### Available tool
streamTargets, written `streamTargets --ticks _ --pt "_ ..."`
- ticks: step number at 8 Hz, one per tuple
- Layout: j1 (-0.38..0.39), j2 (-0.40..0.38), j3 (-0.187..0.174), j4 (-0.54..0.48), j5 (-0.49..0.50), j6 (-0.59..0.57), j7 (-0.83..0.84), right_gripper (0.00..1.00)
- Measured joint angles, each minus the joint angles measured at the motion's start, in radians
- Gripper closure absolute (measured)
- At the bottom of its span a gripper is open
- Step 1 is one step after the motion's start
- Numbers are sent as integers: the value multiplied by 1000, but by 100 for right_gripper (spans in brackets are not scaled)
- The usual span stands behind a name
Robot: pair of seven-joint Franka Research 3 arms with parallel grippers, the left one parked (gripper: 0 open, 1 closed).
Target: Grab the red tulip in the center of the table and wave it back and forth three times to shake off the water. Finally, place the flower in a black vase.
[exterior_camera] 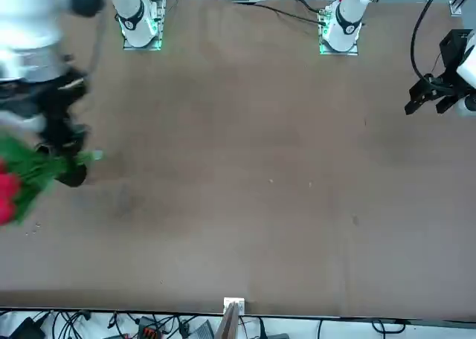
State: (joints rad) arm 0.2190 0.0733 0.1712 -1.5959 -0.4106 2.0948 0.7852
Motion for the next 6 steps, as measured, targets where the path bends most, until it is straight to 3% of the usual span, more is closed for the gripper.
streamTargets --ticks 1,3,4,6 --pt "70 0 0 0 -23 -51 83 89" --pt "104 -5 -8 0 -42 -119 139 89" --pt "87 -9 -34 1 -58 -123 139 89" --pt "-32 -13 -100 1 -82 -91 41 89"
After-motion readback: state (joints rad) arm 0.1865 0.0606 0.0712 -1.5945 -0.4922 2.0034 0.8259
